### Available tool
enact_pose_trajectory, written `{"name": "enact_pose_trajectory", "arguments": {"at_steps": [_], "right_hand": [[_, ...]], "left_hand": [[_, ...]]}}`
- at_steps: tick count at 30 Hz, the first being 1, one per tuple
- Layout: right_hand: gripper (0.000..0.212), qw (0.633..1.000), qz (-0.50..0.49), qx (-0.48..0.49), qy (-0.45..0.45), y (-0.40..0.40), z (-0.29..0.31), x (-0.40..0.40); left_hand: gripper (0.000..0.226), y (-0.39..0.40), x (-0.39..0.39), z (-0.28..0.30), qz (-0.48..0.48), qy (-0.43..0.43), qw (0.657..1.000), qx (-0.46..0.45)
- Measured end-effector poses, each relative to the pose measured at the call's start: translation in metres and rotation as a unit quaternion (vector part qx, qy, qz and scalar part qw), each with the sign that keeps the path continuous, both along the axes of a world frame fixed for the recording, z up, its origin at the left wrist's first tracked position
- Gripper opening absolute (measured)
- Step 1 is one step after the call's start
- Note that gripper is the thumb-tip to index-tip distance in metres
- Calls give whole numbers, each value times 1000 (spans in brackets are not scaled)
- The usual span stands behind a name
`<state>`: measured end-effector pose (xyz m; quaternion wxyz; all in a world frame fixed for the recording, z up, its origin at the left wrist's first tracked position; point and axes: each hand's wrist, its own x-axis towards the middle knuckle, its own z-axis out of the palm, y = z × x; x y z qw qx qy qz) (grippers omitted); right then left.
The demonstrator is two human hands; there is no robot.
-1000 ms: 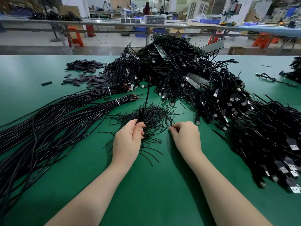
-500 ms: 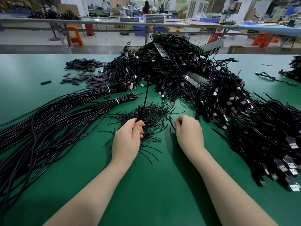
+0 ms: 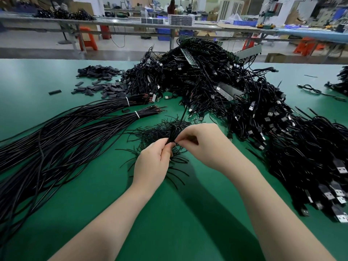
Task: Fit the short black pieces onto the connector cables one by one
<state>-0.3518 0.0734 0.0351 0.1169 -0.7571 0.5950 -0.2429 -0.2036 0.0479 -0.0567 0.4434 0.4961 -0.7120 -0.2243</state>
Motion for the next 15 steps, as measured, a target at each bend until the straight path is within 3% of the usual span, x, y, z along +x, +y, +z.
{"name": "enact_pose_trajectory", "arguments": {"at_steps": [4,15], "right_hand": [[15,999,-6,-31,-38,0,-1,1],[19,998,29,-31,-37,2,-1,-1]], "left_hand": [[30,1,0,3,12,1,1000,12],[32,5,-6,6,48,-142,989,0]]}}
